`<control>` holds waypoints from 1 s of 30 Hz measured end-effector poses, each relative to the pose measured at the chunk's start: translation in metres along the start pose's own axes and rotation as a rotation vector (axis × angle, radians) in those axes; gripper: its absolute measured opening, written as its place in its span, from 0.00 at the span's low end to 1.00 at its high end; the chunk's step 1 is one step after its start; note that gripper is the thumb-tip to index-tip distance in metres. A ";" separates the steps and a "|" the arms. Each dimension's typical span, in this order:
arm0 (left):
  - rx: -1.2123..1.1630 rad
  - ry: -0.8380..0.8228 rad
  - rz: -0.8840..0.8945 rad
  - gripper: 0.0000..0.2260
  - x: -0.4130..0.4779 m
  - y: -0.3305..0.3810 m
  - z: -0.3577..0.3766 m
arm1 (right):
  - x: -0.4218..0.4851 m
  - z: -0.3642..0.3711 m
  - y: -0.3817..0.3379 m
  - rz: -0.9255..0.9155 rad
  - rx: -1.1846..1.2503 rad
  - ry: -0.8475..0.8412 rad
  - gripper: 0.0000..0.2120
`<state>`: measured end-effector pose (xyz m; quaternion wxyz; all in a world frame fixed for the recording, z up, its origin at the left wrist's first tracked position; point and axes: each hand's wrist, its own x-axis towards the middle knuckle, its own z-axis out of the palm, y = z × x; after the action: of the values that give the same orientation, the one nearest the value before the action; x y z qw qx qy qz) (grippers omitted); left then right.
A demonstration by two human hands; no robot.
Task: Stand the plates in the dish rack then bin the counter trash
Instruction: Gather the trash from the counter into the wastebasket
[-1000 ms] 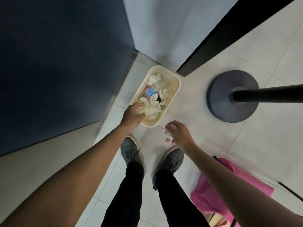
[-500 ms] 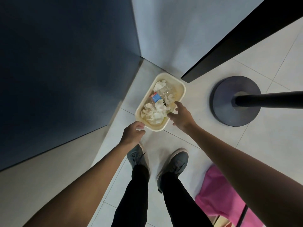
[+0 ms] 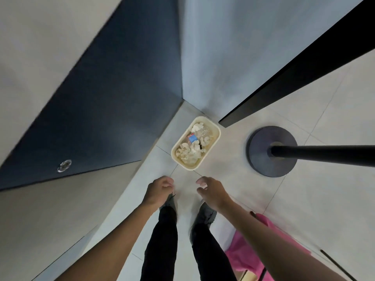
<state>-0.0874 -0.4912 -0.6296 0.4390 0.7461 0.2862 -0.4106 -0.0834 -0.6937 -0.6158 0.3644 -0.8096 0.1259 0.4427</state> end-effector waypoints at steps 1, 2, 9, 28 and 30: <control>-0.022 0.014 0.000 0.08 -0.016 0.002 -0.002 | -0.014 -0.002 -0.004 -0.017 -0.016 -0.021 0.15; -0.038 0.025 0.001 0.07 -0.033 0.004 -0.004 | -0.028 -0.006 -0.008 -0.029 -0.027 -0.034 0.14; -0.217 0.120 -0.050 0.06 -0.154 0.006 -0.013 | -0.134 -0.033 -0.043 -0.224 -0.191 -0.122 0.11; -0.447 0.415 0.024 0.12 -0.419 -0.133 -0.019 | -0.324 0.075 -0.136 -0.727 -0.718 -0.355 0.12; -0.462 0.453 0.035 0.13 -0.440 -0.160 -0.025 | -0.339 0.102 -0.145 -0.762 -0.791 -0.396 0.12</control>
<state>-0.4242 -0.4266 -0.3097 0.5287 0.7040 0.4494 -0.1510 -0.2666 -0.5606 -0.3077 0.1844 -0.7739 -0.4200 0.4366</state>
